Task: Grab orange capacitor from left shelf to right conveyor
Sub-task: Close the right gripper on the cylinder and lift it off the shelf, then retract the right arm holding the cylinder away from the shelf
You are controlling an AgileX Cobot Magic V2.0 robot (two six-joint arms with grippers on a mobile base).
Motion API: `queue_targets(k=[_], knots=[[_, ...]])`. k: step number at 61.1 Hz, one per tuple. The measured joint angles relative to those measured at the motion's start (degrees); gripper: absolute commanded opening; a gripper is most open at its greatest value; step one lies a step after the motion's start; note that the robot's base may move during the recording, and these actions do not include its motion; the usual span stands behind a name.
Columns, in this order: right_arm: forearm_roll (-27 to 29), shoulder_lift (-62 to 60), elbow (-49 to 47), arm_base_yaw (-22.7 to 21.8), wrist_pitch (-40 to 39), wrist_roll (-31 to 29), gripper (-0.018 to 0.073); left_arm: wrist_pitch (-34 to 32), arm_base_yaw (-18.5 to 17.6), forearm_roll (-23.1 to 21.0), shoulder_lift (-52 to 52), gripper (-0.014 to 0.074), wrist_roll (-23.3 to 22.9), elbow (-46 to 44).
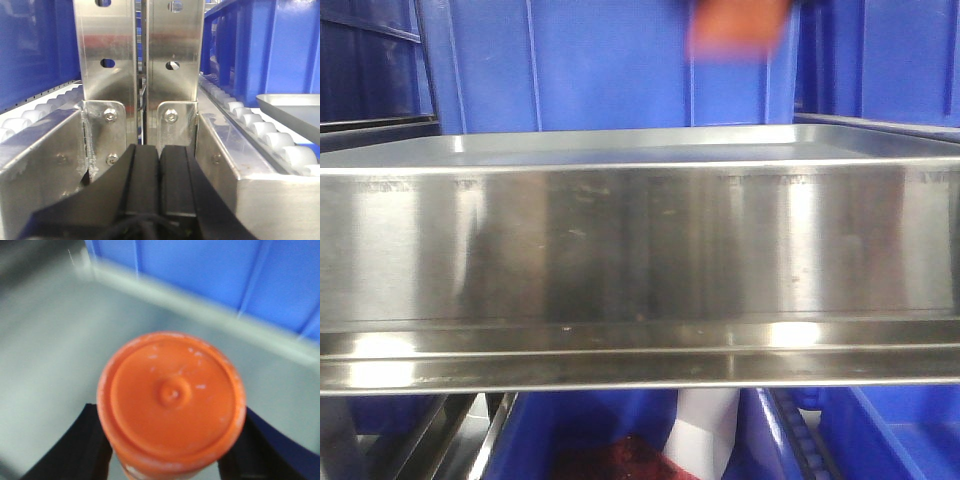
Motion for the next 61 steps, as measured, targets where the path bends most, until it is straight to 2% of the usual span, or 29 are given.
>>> queue_targets(k=[12, 41, 50, 61], knots=[[0.0, -13.7, 3.4, 0.0, 0.0, -1.9, 0.0052, 0.0, 0.0, 0.0, 0.0, -0.0126, 0.0, 0.0], [-0.4, -50.9, 23.0, 0.0, 0.2, -3.1, 0.0051, 0.0, 0.0, 0.0, 0.0, -0.0126, 0.0, 0.0], [-0.5, -58.7, 28.1, 0.0, -2.5, -3.1, 0.0051, 0.0, 0.0, 0.0, 0.0, -0.0126, 0.0, 0.0], [-3.5, -61.3, 31.6, 0.0, -5.5, -3.1, 0.0051, 0.0, 0.0, 0.0, 0.0, -0.0126, 0.0, 0.0]])
